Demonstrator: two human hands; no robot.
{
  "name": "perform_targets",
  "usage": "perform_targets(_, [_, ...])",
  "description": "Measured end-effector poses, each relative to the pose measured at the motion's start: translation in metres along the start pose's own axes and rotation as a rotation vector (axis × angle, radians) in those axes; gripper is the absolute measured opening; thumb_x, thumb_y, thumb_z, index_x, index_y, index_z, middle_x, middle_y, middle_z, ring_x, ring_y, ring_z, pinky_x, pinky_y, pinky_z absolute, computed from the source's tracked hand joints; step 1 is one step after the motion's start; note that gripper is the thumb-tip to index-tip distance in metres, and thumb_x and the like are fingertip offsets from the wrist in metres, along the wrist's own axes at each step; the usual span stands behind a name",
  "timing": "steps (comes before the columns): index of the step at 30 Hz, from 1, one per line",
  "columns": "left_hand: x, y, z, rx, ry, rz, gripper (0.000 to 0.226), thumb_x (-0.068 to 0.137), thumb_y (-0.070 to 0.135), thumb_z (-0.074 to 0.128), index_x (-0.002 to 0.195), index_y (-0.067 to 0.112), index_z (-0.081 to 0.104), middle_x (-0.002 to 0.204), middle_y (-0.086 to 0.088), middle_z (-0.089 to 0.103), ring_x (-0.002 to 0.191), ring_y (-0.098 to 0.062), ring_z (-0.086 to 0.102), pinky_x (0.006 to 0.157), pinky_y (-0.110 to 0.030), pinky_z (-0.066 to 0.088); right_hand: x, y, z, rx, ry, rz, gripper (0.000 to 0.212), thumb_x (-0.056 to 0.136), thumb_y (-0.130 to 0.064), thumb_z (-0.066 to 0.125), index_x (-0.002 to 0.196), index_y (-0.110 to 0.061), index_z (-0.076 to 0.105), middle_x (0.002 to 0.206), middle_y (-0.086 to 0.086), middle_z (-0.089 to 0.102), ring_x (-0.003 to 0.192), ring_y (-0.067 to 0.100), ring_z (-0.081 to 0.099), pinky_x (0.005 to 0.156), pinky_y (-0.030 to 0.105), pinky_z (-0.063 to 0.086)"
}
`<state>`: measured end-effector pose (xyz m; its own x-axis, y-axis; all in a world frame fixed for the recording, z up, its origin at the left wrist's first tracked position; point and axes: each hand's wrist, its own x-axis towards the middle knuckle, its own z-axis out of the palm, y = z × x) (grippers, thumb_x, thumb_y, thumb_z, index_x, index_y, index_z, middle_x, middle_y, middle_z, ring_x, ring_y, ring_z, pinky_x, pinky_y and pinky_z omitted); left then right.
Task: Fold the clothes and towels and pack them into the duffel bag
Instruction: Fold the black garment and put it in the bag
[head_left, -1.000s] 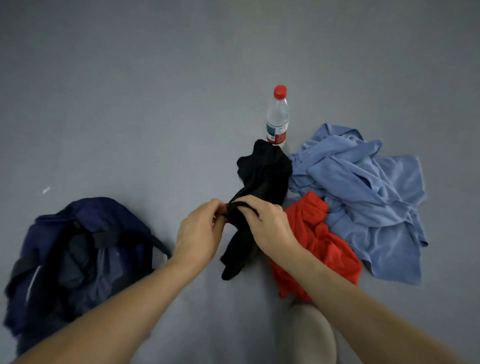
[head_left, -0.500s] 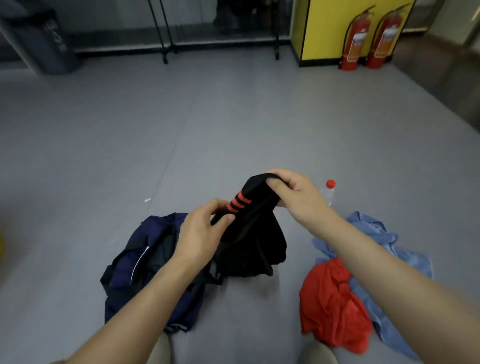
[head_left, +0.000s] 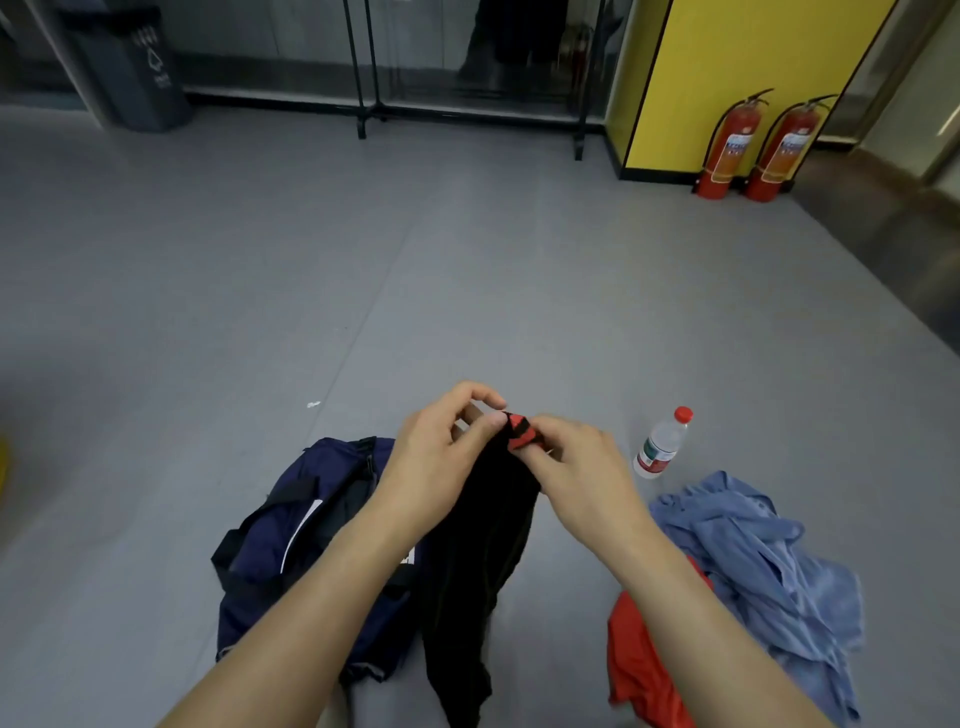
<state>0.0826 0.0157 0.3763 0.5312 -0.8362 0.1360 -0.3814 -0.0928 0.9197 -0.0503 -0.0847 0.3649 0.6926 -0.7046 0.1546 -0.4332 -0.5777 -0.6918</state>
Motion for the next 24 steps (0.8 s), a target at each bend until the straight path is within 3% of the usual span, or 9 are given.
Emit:
perform_targets(4, [-0.001,-0.004,-0.006,0.061,-0.114,-0.074,0.026,0.087,0.031,0.073,0.104,0.041,0.056,0.085,0.012,0.065,0.062,-0.003,0.056,0.061,-0.023,0.048,0.003,-0.001,0.006,0.173,0.079,0.04,0.014,0.088,-0.019,0.06,0.087,-0.032,0.066,0.073,-0.017,0.066,0.07,0.008,0.061,0.067,0.035,0.05])
perform_targets(7, [-0.001,-0.019,-0.011,0.432,-0.153,-0.102,0.014,0.087,0.029,0.064,0.092,0.037,0.054,0.078,0.014,0.063,0.074,-0.008,0.061,0.072,-0.036,0.053,0.005,0.003,0.014,0.308,0.146,0.052,0.021,0.087,-0.012,0.059,0.088,-0.032,0.067,0.077,-0.012,0.068,0.072,0.01,0.062,0.07,0.04,0.052])
perform_targets(9, [0.0,-0.024,-0.016,0.535,-0.097,-0.125,0.006,0.087,0.028,0.058,0.089,0.032,0.057,0.078,0.011,0.064,0.08,-0.014,0.062,0.075,-0.039,0.053,0.007,0.008,0.014,0.367,0.173,0.069,0.022,0.087,-0.013,0.058,0.087,-0.033,0.066,0.073,-0.01,0.066,0.067,0.011,0.058,0.067,0.043,0.05])
perform_targets(11, [0.003,-0.025,-0.021,0.506,-0.038,-0.119,0.006,0.09,0.028,0.057,0.093,0.031,0.063,0.08,0.012,0.066,0.082,-0.013,0.063,0.076,-0.037,0.053,0.005,0.013,0.013,0.358,0.17,0.072,0.02,0.088,-0.015,0.058,0.085,-0.034,0.064,0.067,-0.01,0.06,0.06,0.009,0.05,0.06,0.038,0.043])
perform_targets(14, [0.005,-0.023,-0.022,0.397,-0.005,-0.078,0.007,0.093,0.031,0.059,0.091,0.032,0.065,0.075,0.016,0.064,0.07,-0.005,0.057,0.069,-0.033,0.048,0.003,0.015,0.012,0.295,0.142,0.094,0.025,0.089,-0.011,0.057,0.08,-0.034,0.059,0.061,-0.017,0.055,0.056,0.006,0.046,0.059,0.028,0.036])
perform_targets(19, [0.01,-0.021,-0.013,0.318,0.053,-0.003,0.01,0.094,0.027,0.061,0.093,0.035,0.067,0.077,0.021,0.064,0.066,-0.002,0.055,0.064,-0.027,0.042,0.01,0.01,0.013,0.206,0.149,0.109,0.017,0.086,-0.018,0.055,0.077,-0.031,0.051,0.062,-0.013,0.053,0.057,0.012,0.044,0.058,0.033,0.038])
perform_targets(22, [0.016,-0.013,-0.012,0.254,0.067,-0.028,0.013,0.096,0.029,0.058,0.089,0.036,0.067,0.07,0.018,0.063,0.065,-0.005,0.059,0.061,-0.026,0.043,0.01,0.003,0.014,0.176,0.018,0.097,0.013,0.084,-0.037,0.066,0.09,-0.033,0.055,0.078,-0.019,0.064,0.073,0.002,0.059,0.07,0.032,0.049])
perform_targets(24, [0.019,-0.007,-0.009,0.145,0.099,-0.052,0.017,0.097,0.029,0.055,0.084,0.033,0.066,0.071,0.012,0.065,0.066,-0.012,0.062,0.062,-0.03,0.048,0.007,-0.001,0.015,0.157,-0.124,0.08,0.038,0.074,-0.056,0.071,0.104,-0.042,0.054,0.095,-0.023,0.066,0.091,-0.003,0.062,0.082,0.031,0.051])
